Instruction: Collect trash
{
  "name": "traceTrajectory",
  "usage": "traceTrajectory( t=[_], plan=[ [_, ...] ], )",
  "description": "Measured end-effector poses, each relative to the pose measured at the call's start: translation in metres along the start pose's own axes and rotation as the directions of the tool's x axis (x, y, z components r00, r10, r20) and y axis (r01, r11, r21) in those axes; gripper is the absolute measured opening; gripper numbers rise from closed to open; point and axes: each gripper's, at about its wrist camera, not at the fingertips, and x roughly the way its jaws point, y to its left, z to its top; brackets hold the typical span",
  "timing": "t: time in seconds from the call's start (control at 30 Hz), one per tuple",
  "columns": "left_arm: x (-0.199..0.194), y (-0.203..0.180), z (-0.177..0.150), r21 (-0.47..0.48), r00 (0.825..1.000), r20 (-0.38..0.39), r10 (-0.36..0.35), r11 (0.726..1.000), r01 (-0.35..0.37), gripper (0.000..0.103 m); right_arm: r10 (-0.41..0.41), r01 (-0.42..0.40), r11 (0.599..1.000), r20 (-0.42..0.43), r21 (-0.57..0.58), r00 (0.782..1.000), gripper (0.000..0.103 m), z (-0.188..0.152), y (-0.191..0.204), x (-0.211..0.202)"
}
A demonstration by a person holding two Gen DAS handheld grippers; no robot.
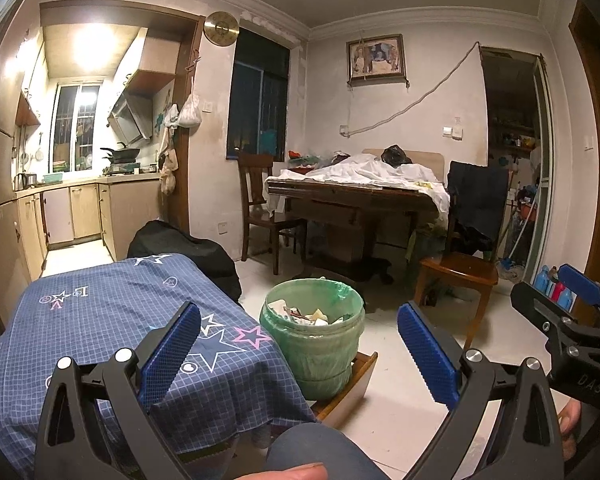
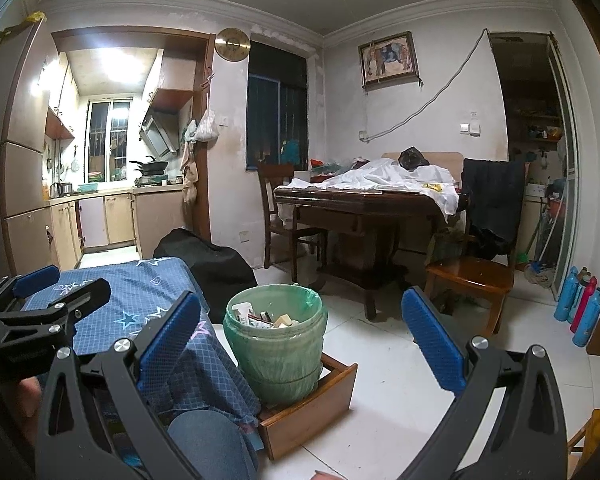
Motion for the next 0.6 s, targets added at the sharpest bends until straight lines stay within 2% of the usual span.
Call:
traceTrajectory(
  t=[0.4,0.6],
  plan=[
    [0.0042,-0.006,-0.0059,0.026,1.0,-0.009,-0.01,1.0,0.01,0.098,0.006,-0.006,1.0,-0.009,0.001,1.0,0.098,0.0008,-0.0023,0.0033],
    [0.0089,-0.0079,-0.0081,0.038,1.0,-0.014,0.01,0.999,-0.009,0.098,0.005,-0.005,1.0,-0.008,0.002,1.0,0.098,0.0009,-0.0026,0.0034]
  ],
)
